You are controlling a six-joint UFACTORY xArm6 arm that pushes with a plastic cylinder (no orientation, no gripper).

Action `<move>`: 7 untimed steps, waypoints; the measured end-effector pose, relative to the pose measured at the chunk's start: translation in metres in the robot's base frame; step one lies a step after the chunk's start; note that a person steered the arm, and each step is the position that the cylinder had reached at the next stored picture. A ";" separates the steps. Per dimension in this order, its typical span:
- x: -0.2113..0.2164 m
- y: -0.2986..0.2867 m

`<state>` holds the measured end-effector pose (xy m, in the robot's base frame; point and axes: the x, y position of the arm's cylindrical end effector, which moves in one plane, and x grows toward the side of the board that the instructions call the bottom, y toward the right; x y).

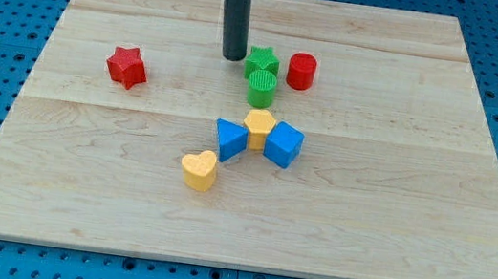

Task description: Move the red star parallel to the green circle

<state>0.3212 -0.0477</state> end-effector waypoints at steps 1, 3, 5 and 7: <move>-0.011 -0.039; -0.009 -0.135; 0.075 -0.161; 0.092 -0.073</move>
<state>0.4131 -0.1202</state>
